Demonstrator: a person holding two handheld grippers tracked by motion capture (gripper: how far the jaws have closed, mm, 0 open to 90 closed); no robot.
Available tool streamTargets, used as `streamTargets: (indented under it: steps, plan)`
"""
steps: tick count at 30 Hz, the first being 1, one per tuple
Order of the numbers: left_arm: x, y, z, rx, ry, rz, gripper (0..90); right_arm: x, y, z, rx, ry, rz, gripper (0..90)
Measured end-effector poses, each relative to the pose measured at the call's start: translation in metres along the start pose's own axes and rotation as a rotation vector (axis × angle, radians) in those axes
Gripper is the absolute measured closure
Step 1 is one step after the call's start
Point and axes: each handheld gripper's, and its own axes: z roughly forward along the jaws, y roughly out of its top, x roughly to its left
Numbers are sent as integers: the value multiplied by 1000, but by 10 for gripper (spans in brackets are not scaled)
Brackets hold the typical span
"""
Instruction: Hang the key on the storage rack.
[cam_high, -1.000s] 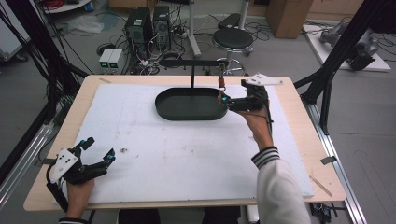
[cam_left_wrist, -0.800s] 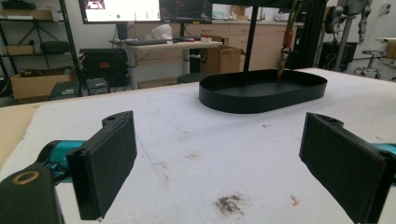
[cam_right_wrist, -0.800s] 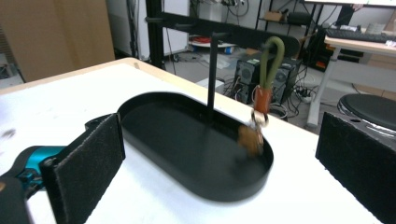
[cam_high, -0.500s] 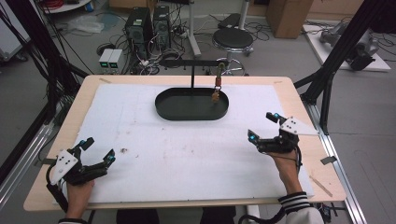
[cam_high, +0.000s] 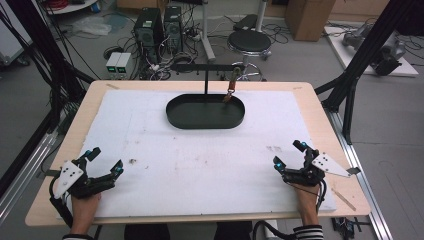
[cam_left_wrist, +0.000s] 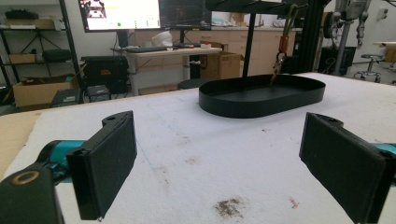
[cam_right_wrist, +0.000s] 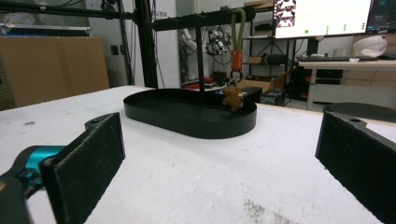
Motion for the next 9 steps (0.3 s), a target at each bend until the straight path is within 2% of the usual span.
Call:
streamTargets:
  steps: [1,4,9]
  plan:
    - [0,0,0,0,0,1,115,1,0,0,2,-1,-2,3]
    - [0,0,0,2,0,-2,115,4,0,1,11,0,-50,4]
    - [0,0,0,-5,-1,0,115,5,-1,0,5,-6,-51,4]
